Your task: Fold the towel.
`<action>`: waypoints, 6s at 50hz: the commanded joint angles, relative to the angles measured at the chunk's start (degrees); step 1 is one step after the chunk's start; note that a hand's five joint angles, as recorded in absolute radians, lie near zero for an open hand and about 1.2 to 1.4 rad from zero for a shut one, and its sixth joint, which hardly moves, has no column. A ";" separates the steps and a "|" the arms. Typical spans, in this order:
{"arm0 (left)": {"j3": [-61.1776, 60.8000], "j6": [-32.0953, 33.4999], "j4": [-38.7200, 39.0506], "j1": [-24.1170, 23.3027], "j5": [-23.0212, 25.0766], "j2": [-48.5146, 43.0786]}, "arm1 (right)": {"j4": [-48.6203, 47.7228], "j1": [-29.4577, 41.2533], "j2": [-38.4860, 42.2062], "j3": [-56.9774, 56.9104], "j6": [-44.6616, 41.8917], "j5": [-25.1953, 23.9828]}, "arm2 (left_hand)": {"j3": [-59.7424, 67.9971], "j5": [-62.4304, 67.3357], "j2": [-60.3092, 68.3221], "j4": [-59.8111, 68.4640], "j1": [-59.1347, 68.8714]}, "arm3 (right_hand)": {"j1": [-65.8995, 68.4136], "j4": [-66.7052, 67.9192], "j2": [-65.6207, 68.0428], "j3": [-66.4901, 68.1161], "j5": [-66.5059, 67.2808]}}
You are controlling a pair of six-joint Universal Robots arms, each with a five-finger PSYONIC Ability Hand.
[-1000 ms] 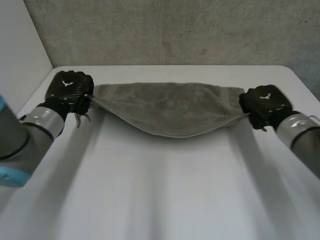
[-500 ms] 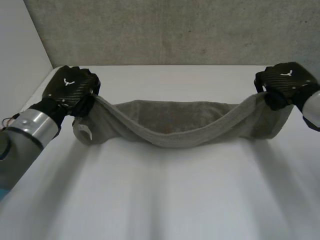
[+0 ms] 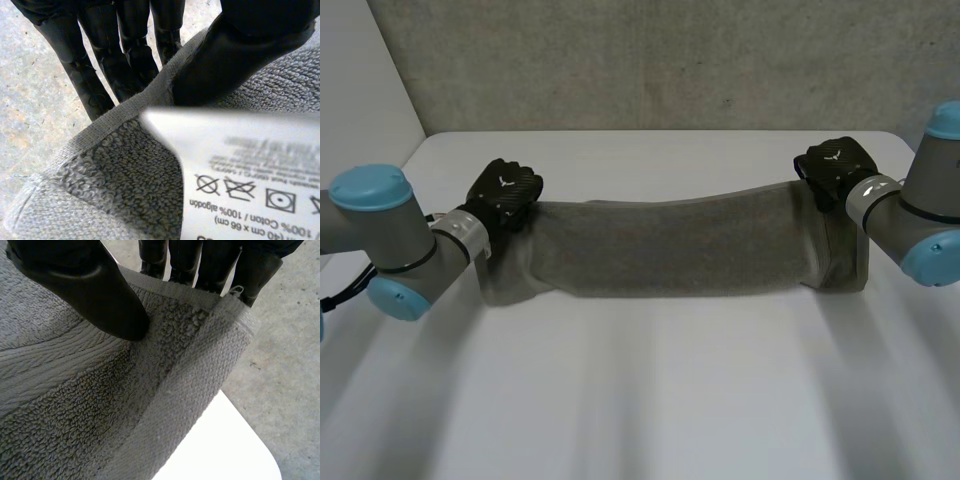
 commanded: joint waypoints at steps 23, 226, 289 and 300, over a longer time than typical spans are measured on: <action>12.93 -0.56 1.29 -0.59 -2.97 -8.93 | -4.63 0.16 10.74 -10.51 0.10 3.67 | -39.27 -39.22 -39.60 -40.01 -37.54 | -66.92 -66.25 -65.20 -65.95 -66.91; -15.10 -7.24 1.73 -16.59 -17.56 4.78 | -22.30 8.69 -18.26 45.56 13.81 5.43 | -44.83 -44.78 -45.16 -45.57 -43.10 | -66.92 -66.25 -65.20 -65.95 -66.91; -27.15 -5.04 3.84 -18.08 -17.65 14.53 | -24.14 8.78 -18.35 46.53 14.33 5.61 | -51.23 -51.17 -51.55 -51.96 -49.49 | -64.48 -63.81 -62.77 -63.52 -64.48; -26.53 -1.44 3.40 -16.85 -17.91 18.22 | -24.94 9.04 -16.24 46.26 14.33 5.08 | -64.17 -64.12 -64.50 -64.91 -62.44 | -40.93 -40.26 -39.22 -39.96 -40.92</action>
